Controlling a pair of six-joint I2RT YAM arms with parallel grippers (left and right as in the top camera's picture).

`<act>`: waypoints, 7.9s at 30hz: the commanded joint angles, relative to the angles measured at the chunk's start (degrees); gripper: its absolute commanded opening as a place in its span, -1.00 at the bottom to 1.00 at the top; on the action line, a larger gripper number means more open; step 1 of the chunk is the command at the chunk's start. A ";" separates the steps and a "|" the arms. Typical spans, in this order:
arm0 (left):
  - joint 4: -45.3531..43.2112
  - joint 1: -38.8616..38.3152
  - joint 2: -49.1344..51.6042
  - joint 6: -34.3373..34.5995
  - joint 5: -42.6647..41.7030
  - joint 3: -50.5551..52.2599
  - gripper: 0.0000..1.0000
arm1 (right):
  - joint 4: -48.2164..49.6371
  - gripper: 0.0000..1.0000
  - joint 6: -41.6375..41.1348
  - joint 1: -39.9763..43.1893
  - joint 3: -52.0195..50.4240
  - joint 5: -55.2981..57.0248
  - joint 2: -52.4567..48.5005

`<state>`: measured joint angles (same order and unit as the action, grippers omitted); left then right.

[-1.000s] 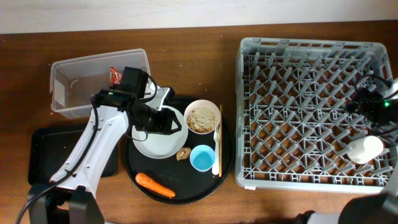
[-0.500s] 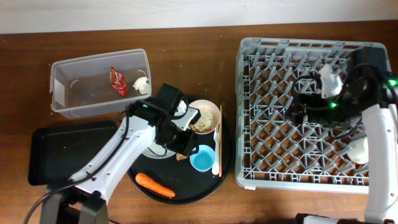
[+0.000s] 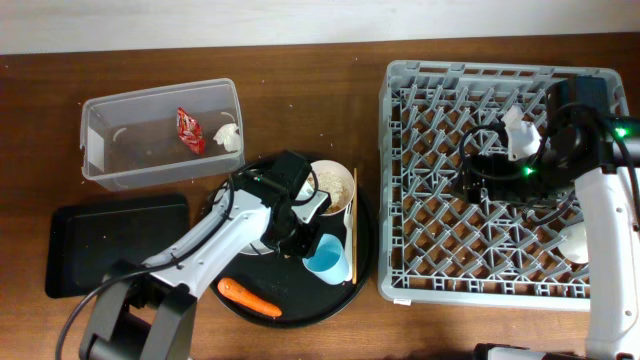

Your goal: Sort waste into correct bins and load items into the dishwasher rack

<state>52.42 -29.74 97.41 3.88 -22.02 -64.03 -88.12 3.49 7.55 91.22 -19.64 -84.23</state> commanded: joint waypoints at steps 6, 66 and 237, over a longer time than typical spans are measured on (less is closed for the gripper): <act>9.53 10.56 -4.11 -0.52 -8.09 -19.61 -1.00 | -0.44 0.97 0.61 -0.46 0.28 -1.33 0.17; 9.49 15.93 -4.74 -13.38 -20.81 -20.44 -0.47 | 9.11 -0.10 28.35 -6.05 -3.76 -39.01 -0.13; 13.07 -7.85 21.84 -3.32 23.50 -36.04 -0.99 | -4.87 0.97 -9.51 -6.32 5.44 17.33 -2.67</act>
<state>63.53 -37.80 118.74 -0.36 0.49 -96.38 -92.82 -5.78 1.43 96.27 -3.42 -87.35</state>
